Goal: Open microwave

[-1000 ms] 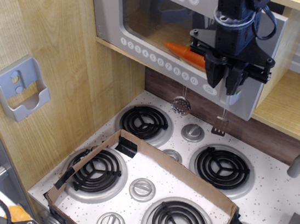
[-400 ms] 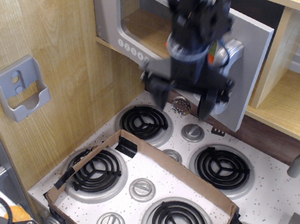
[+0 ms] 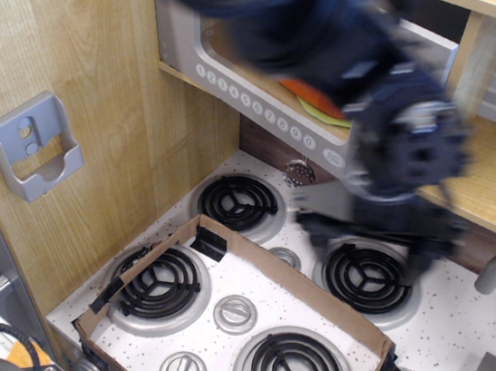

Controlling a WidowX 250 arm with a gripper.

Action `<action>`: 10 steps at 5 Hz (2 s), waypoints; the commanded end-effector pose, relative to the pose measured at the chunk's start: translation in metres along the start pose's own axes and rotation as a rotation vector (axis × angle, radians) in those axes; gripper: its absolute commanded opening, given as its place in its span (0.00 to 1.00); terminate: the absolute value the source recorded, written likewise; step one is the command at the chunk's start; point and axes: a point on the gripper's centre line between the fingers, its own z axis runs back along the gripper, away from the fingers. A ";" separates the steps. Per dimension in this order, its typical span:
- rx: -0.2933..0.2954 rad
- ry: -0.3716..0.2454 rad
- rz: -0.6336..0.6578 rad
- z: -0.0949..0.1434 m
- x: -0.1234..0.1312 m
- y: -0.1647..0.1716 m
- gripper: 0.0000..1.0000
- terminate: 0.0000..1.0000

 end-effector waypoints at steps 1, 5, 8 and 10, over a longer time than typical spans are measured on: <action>-0.056 0.020 -0.190 0.015 0.038 -0.072 1.00 0.00; -0.100 -0.051 -0.630 0.003 0.090 -0.057 1.00 0.00; -0.081 -0.059 -0.607 -0.008 0.089 0.013 1.00 0.00; -0.013 -0.005 -0.332 0.013 0.033 0.057 1.00 0.00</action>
